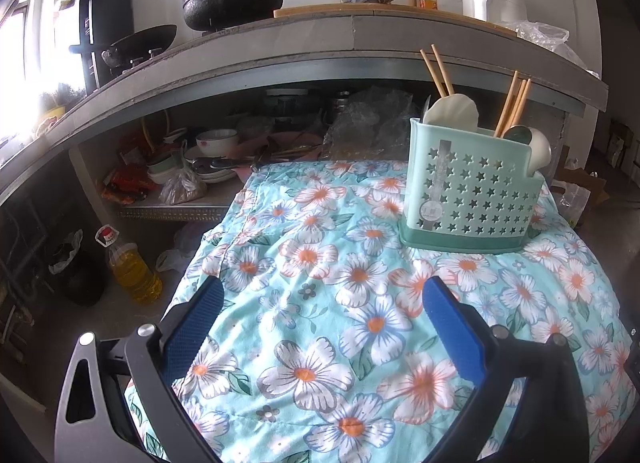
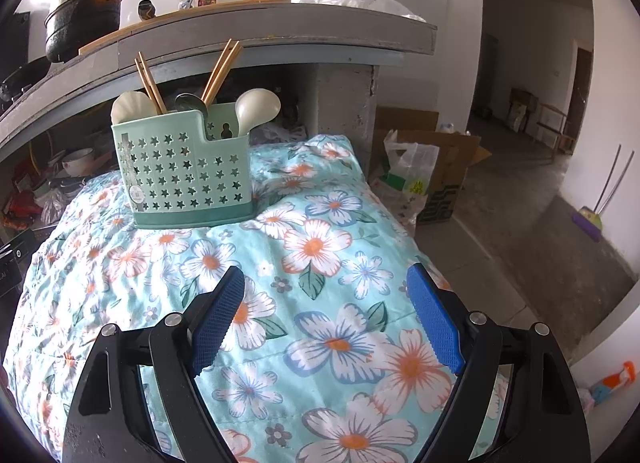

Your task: Organize utensils

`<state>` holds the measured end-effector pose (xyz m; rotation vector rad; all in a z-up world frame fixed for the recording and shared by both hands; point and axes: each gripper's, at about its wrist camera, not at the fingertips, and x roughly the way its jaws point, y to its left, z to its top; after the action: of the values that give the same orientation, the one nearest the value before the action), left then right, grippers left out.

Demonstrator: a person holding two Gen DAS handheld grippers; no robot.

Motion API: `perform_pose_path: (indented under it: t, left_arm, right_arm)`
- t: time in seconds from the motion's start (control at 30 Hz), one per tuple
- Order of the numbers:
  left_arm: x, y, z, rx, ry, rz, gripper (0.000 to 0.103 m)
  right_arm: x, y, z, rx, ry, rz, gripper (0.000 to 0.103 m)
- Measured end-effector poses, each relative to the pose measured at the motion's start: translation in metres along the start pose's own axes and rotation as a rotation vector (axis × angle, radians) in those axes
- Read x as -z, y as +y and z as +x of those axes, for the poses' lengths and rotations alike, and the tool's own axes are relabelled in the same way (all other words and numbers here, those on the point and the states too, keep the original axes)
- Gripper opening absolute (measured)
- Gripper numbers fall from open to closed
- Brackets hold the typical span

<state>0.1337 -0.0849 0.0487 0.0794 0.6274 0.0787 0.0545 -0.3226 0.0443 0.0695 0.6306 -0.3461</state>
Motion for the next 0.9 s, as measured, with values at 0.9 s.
perform_pose_path:
  t: [0.9]
  left_arm:
    - [-0.0010, 0.0017, 0.0016, -0.003, 0.004, 0.002, 0.097]
  right_arm:
    - [-0.0015, 0.0003, -0.0020, -0.002, -0.008, 0.008, 0.079]
